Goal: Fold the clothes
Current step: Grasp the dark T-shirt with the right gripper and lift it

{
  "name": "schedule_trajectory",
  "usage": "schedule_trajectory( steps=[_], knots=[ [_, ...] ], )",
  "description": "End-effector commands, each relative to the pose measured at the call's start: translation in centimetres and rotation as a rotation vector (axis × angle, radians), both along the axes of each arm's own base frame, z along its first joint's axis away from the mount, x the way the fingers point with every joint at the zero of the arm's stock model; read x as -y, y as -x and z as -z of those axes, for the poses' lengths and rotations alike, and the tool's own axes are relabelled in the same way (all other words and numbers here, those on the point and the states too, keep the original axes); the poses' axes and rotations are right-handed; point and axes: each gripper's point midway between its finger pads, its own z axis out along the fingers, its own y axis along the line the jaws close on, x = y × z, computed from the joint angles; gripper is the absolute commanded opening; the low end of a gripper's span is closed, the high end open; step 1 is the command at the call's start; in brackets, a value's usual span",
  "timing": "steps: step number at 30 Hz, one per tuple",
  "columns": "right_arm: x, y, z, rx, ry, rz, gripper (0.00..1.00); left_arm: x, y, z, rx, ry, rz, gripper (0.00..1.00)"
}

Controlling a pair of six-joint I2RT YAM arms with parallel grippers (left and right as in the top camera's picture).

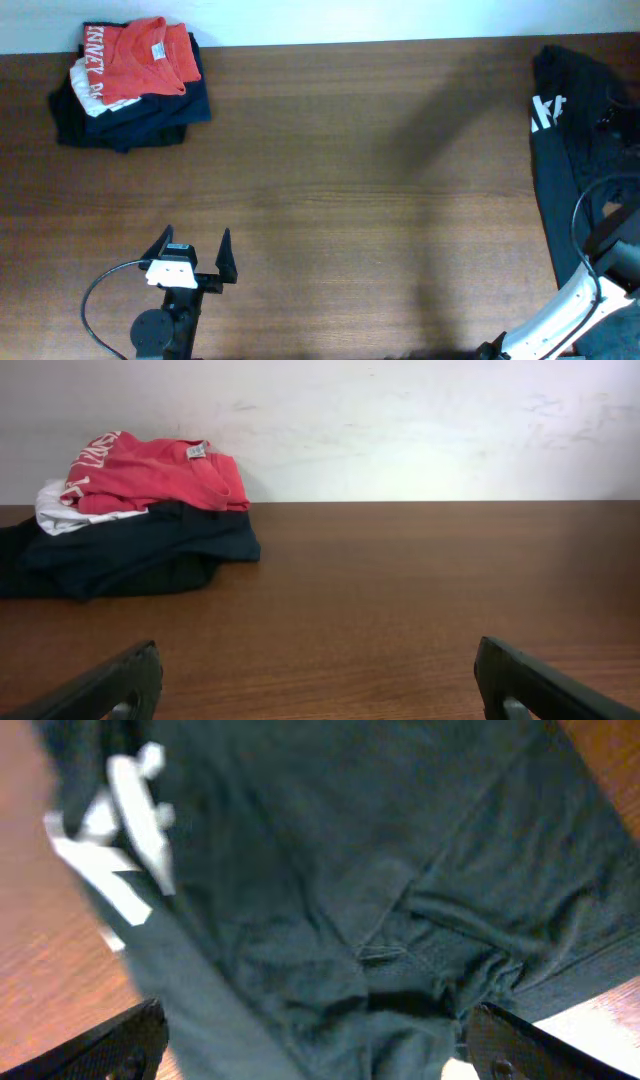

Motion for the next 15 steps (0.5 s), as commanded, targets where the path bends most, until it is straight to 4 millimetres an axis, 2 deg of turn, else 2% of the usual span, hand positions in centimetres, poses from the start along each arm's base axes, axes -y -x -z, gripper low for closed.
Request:
schedule_trajectory(
  steps=[1,3,5,8,11,12,13,15],
  knots=[
    [0.7,0.9,4.4,-0.091,-0.023,0.058,0.99,0.0,0.0,0.2,0.000,-0.019,0.001,0.99],
    [0.6,1.0,6.2,-0.116,-0.040,0.058,0.99,0.0,0.0,0.2,0.000,-0.019,0.001,0.99],
    [1.4,0.9,7.2,-0.113,-0.030,0.068,0.99,0.0,0.0,0.2,0.000,-0.019,0.001,0.99],
    [3.1,0.3,6.9,-0.053,-0.005,0.122,0.99,0.0,0.0,0.2,0.000,-0.019,0.001,0.99],
    [3.6,-0.4,7.2,-0.021,-0.003,0.145,1.00,0.0,0.0,0.2,0.000,-0.019,0.001,0.99],
    [3.6,-0.6,7.6,-0.018,-0.009,0.143,0.93,0.0,0.0,0.2,0.000,-0.019,0.001,0.99],
    [3.4,-0.8,8.3,-0.016,-0.022,0.137,0.79,0.0,0.0,0.2,0.000,-0.019,0.001,0.99],
    [3.2,-1.0,8.8,-0.010,-0.038,0.138,0.67,0.0,0.0,0.2,0.000,-0.019,0.001,0.99]
  ],
)
